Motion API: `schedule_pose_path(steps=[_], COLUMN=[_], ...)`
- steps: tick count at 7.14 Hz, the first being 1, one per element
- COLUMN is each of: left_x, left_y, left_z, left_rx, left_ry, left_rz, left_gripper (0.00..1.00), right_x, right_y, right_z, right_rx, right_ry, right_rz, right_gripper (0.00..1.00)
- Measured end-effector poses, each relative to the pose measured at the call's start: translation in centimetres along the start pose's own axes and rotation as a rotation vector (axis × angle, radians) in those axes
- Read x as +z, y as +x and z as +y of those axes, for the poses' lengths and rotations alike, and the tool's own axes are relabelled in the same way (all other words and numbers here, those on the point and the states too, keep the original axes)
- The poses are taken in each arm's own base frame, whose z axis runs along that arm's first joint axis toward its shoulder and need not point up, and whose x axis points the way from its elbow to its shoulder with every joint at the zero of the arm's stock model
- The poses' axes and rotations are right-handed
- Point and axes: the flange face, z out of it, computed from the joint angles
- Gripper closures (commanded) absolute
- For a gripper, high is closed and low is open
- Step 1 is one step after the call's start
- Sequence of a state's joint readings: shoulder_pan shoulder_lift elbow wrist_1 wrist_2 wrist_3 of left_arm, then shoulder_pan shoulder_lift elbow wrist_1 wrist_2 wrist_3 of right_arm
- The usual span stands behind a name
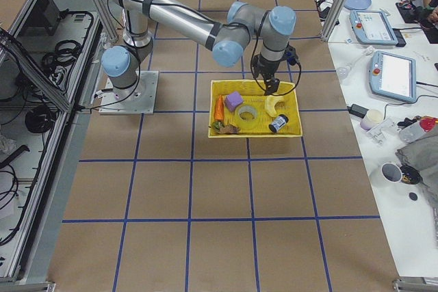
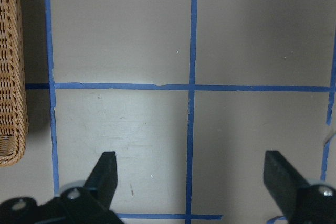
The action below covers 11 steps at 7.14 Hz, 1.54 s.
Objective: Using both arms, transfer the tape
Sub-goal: 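Reach the right gripper down to the yellow tape roll in the yellow basket, then close the right gripper on the tape roll's rim and lift it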
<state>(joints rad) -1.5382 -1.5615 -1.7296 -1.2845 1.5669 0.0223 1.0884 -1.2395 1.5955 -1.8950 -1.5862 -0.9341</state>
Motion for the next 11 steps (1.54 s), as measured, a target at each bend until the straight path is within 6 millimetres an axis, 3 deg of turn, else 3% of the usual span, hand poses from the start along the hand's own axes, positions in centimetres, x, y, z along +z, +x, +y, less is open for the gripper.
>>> schedule_pose_path(steps=[3, 4, 5, 6, 9, 11], left_x=[0.0, 0.1, 0.1, 0.1, 0.1, 0.2], left_y=[0.2, 0.2, 0.2, 0.2, 0.0, 0.0], left_z=[0.3, 0.4, 0.4, 0.4, 0.3, 0.3], left_rx=[0.003, 0.003, 0.003, 0.003, 0.001, 0.0], left_ry=[-0.004, -0.006, -0.006, -0.005, -0.005, -0.007], left_rz=[0.019, 0.018, 0.017, 0.017, 0.016, 0.014], left_gripper=[0.0, 0.0, 0.0, 0.0, 0.0, 0.0], right_x=[8.2, 10.1, 11.4, 11.9, 12.1, 9.3], right_y=[1.3, 2.2, 3.1, 3.4, 3.5, 3.8], right_z=[1.3, 1.6, 2.0, 2.2, 2.4, 2.1], right_rx=[-0.023, -0.01, 0.005, 0.015, 0.025, 0.037], right_ry=[-0.013, -0.019, -0.021, -0.023, -0.029, -0.014], right_rz=[-0.002, -0.012, -0.016, -0.019, -0.026, -0.006], right_gripper=[0.11, 0.38, 0.87, 1.0, 1.0, 1.0])
